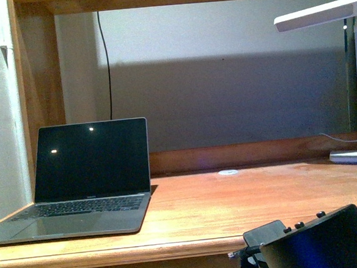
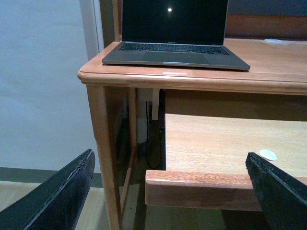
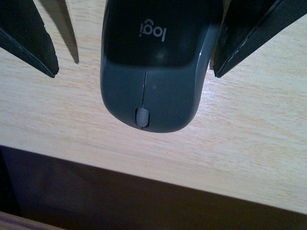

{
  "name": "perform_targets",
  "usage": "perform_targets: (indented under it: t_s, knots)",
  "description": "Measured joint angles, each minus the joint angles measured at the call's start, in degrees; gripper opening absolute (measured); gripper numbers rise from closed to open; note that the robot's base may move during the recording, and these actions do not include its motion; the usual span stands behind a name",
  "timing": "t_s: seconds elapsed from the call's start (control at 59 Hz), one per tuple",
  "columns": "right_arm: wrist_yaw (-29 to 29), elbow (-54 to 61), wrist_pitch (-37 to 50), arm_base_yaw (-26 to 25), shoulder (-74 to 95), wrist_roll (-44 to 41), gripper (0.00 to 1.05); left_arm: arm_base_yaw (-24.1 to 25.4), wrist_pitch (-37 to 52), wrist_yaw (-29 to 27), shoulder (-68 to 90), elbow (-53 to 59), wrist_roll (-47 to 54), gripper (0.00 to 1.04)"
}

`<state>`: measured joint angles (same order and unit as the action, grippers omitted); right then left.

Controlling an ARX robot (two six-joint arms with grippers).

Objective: Place mouse

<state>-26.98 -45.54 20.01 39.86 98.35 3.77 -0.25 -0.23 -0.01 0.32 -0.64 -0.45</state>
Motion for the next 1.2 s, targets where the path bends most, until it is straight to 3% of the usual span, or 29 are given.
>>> perform_targets:
  t_s: [0.136, 0.407, 0.458, 0.814, 1.001, 1.204]
  knots:
    - [1.4, -1.4, -2.5, -0.3, 0.3, 1.6, 0.97, 0.0, 0.0, 0.0, 0.0, 0.0, 0.0, 0.97]
    - [6.0, -2.8, -5.5, -0.4, 0.7, 3.0, 0.59, 0.0, 0.0, 0.0, 0.0, 0.0, 0.0, 0.97]
    - [6.3, -3.0, -5.6, -0.4, 0.7, 3.3, 0.56, 0.0, 0.0, 0.0, 0.0, 0.0, 0.0, 0.97]
    - [8.3, -4.8, -6.3, -2.3, 0.2, 4.6, 0.56, 0.0, 0.0, 0.0, 0.0, 0.0, 0.0, 0.97]
    - [11.0, -10.7, -9.4, -6.5, -4.2, 7.6, 0.56, 0.0, 0.0, 0.0, 0.0, 0.0, 0.0, 0.97]
    - [11.2, -16.0, -10.7, -7.1, -6.0, 7.8, 0.56, 0.0, 0.0, 0.0, 0.0, 0.0, 0.0, 0.97]
